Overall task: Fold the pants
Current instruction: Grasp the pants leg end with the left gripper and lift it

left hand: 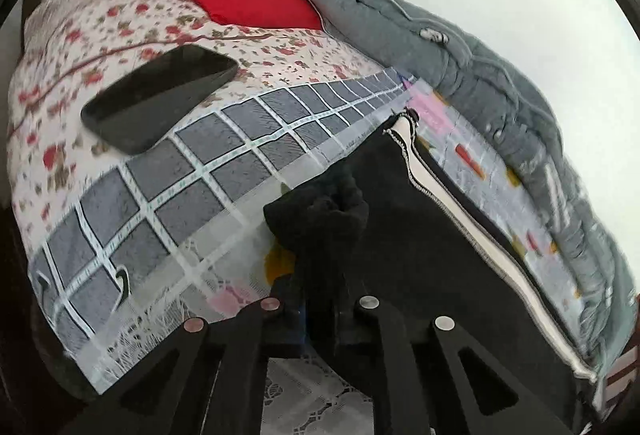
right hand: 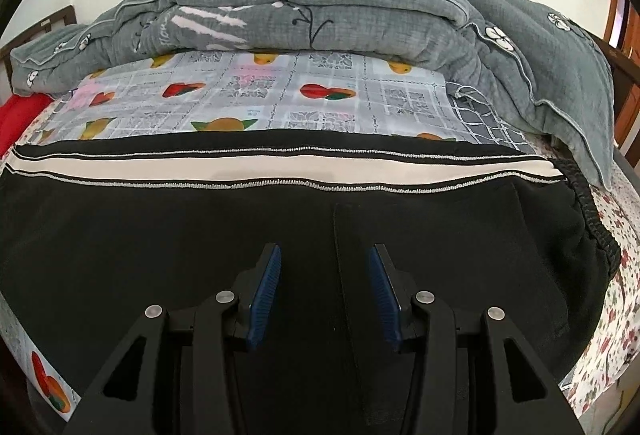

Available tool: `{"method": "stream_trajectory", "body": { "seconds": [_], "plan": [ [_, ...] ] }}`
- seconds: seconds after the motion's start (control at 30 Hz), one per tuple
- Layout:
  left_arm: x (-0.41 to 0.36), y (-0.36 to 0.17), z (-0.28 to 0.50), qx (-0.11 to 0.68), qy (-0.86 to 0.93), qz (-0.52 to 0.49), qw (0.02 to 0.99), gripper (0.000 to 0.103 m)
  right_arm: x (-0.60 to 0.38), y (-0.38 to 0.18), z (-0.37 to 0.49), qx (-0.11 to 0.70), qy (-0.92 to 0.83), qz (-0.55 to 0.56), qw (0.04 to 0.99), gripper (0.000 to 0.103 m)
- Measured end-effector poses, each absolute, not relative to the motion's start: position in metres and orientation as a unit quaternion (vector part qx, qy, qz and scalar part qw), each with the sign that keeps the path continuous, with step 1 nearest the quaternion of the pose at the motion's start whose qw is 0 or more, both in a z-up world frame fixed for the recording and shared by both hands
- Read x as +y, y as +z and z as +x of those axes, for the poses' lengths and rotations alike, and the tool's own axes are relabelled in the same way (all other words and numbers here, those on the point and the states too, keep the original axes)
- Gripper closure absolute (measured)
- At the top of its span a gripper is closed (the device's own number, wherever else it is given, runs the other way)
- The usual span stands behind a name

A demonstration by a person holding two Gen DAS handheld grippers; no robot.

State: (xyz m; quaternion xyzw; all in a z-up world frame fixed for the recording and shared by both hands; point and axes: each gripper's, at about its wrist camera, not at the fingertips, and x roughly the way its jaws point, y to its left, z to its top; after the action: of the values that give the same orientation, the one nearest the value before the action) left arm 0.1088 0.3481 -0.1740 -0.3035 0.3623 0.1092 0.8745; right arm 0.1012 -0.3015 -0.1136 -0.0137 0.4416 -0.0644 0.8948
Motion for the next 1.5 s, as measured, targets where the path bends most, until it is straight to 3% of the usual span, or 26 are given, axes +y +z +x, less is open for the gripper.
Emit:
{"method": "stream_trajectory", "body": {
  "seconds": [0.2, 0.43, 0.6, 0.87, 1.1, 1.5],
  "plan": [
    [0.355, -0.170, 0.107, 0.363, 0.119, -0.320, 0.867, 0.072, -0.308, -0.118, 0.105, 0.445, -0.063, -0.003, 0.893, 0.058],
    [0.347, -0.168, 0.119, 0.373, 0.150, -0.292, 0.868, 0.071, -0.309, -0.126, 0.102, 0.450, -0.061, 0.009, 0.891, 0.058],
    [0.334, -0.154, 0.125, 0.368, 0.170, -0.245, 0.881, 0.084, -0.313, -0.126, 0.100, 0.449, -0.059, 0.016, 0.891, 0.058],
    [0.269, -0.087, 0.131, 0.303, 0.173, -0.145, 0.926, 0.090, -0.325, -0.115, 0.085, 0.434, -0.053, 0.009, 0.900, 0.058],
    [0.165, -0.045, 0.131, 0.269, 0.097, -0.069, 0.956, 0.092, -0.356, -0.103, 0.061, 0.419, -0.059, 0.013, 0.906, 0.058],
    [-0.005, -0.064, 0.103, 0.304, -0.072, -0.027, 0.949, 0.092, -0.420, -0.097, -0.006, 0.412, -0.091, 0.057, 0.905, 0.058]
  ]
}}
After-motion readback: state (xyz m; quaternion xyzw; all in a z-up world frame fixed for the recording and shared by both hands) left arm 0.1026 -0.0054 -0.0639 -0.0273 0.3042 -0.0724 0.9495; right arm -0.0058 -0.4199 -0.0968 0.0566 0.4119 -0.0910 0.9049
